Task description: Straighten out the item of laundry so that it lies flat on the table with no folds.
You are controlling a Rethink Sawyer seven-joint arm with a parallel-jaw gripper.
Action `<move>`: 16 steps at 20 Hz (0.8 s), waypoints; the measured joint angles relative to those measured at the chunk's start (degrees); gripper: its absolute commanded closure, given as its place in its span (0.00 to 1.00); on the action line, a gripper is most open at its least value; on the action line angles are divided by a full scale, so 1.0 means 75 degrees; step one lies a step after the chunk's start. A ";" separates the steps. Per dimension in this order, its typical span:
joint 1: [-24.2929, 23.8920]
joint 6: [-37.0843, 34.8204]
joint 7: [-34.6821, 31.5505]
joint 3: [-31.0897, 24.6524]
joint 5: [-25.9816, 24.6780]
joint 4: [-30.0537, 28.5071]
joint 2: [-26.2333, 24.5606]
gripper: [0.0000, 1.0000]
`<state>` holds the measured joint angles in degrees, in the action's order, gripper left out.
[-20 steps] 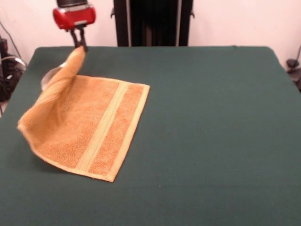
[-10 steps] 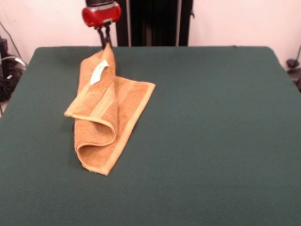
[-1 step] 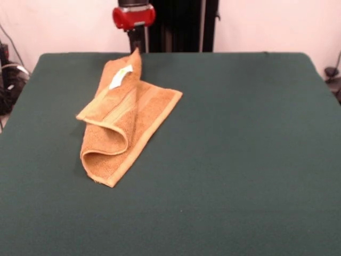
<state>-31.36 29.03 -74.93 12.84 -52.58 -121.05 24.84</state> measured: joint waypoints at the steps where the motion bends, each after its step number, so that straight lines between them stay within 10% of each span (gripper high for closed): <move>1: 0.0080 0.0174 0.0000 0.0154 0.0118 0.0017 -0.0093 1.00; 16: -0.0372 0.1018 0.0000 0.1342 -0.0550 0.1153 -0.0927 1.00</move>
<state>-34.15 36.67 -74.93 22.90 -56.71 -112.40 17.88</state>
